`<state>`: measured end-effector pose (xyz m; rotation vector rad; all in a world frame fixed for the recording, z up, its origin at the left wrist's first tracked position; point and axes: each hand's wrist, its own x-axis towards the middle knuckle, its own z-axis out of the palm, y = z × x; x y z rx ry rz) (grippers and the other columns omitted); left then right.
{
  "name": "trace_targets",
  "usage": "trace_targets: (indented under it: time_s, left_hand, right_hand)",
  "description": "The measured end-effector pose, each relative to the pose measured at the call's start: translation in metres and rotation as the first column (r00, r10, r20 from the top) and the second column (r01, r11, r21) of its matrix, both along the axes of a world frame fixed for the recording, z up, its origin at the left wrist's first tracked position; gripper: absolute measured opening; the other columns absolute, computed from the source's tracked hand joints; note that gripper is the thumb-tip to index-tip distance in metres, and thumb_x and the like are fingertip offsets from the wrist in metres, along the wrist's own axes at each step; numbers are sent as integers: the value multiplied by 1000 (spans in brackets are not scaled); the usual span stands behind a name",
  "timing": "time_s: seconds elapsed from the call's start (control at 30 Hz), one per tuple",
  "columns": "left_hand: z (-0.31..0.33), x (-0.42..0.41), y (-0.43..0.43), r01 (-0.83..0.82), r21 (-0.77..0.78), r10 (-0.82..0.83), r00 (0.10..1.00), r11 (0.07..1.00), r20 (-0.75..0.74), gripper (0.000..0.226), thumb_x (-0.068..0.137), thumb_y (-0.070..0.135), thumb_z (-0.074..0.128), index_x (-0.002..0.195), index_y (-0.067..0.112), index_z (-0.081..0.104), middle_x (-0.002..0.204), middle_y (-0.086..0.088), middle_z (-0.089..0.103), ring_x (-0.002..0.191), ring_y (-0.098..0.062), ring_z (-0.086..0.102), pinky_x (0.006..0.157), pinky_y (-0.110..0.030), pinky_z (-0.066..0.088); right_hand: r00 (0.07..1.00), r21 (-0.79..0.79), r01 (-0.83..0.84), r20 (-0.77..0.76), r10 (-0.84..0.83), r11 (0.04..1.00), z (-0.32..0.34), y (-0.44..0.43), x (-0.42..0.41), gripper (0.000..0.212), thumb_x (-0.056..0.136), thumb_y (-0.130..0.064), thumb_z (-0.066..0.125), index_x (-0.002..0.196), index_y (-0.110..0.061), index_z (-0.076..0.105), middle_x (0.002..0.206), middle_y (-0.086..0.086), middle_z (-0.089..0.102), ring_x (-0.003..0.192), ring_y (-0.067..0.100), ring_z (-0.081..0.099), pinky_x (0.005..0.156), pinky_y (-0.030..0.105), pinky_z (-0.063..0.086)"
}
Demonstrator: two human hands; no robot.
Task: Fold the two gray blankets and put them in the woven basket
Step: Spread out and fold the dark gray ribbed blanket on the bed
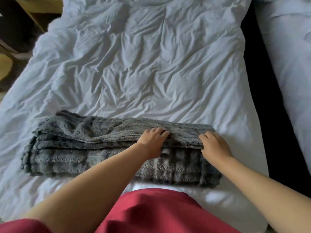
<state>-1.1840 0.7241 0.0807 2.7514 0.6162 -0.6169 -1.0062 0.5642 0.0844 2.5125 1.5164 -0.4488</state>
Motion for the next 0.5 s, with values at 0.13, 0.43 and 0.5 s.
trace_targets:
  time_s: [0.13,0.43,0.5]
  left_hand:
    - [-7,14,-16,-50,-22,49,998,999,-44,65,86,15,62,142,22,30,131,-10,45,118,-30,49,93,-42,46]
    - [-7,2,-12,50,-263,-83,990,963,-116,46,87,27,51,133,31,46,126,1,51,109,-25,58,80,-34,47]
    - [-11,4,-17,11,-320,-93,966,947,-243,47,91,42,49,136,27,46,131,-3,49,115,-26,54,92,-36,46]
  right_hand:
    - [1000,4,7,11,-7,1000,-5,-16,3,31,83,-2,52,112,-10,56,112,10,55,104,30,49,82,36,40]
    - [910,-22,242,-341,-235,970,-32,-60,13,41,79,-16,64,120,-19,64,114,2,57,110,25,53,83,32,47]
    - [837,-75,338,-432,-336,938,-40,-65,6,37,83,-23,57,118,-19,67,117,2,60,111,24,56,85,30,44]
